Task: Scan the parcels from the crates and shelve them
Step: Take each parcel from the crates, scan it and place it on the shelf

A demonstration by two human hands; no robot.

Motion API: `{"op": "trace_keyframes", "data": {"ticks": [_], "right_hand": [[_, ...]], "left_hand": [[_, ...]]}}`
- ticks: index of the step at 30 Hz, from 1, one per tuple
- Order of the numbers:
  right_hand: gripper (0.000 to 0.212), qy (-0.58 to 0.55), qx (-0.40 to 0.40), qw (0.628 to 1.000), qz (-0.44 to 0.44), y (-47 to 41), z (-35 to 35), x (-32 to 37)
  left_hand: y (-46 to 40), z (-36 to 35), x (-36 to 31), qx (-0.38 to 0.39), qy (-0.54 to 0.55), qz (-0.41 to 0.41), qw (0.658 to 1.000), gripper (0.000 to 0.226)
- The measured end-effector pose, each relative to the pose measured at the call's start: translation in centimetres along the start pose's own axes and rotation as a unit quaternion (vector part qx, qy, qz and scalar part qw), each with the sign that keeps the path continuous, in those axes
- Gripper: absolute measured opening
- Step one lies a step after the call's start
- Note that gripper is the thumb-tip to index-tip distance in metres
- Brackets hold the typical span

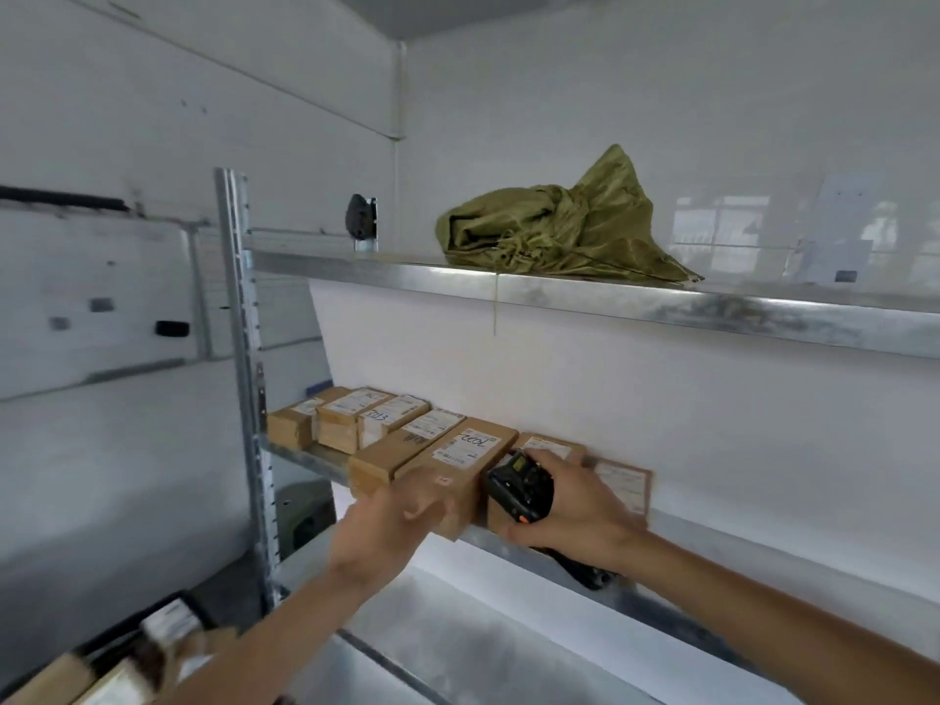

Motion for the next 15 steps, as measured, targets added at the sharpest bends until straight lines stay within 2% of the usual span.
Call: {"op": "trace_keyframes", "data": {"ticks": [3, 7, 12, 14, 15], "right_hand": [[0.096, -0.002, 0.032, 0.998, 0.045, -1.5, -5.1, 6.8], [0.079, -0.031, 0.107, 0.989, 0.093, -3.0, -13.8, 16.6], [0.114, -0.03, 0.176, 0.972, 0.151, -4.7, -26.9, 28.9], [0.111, -0.036, 0.207, 0.961, 0.182, -4.7, -31.5, 33.7], [0.105, -0.037, 0.223, 0.955, 0.193, -4.7, -33.6, 36.0]], "left_hand": [[2.7, 6.3, 6.7, -0.021, -0.041, 0.065, 0.997, 0.046], [9.0, 15.4, 16.6, -0.05, -0.08, 0.151, 0.984, 0.043], [18.3, 25.6, 28.7, -0.107, -0.133, 0.271, 0.947, 0.075], [22.1, 28.8, 32.6, -0.128, -0.15, 0.298, 0.934, 0.082], [23.8, 30.2, 34.3, -0.139, -0.154, 0.309, 0.928, 0.079]]}}
Point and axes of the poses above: each hand's wrist, its own y-axis away from the middle knuckle, its own z-axis out of the back of the hand, x = y × z, the point moved 3 cm from there along -y, towards the middle knuckle, and after that the axes turned 2 degrees about x, right-handed, at the moved point
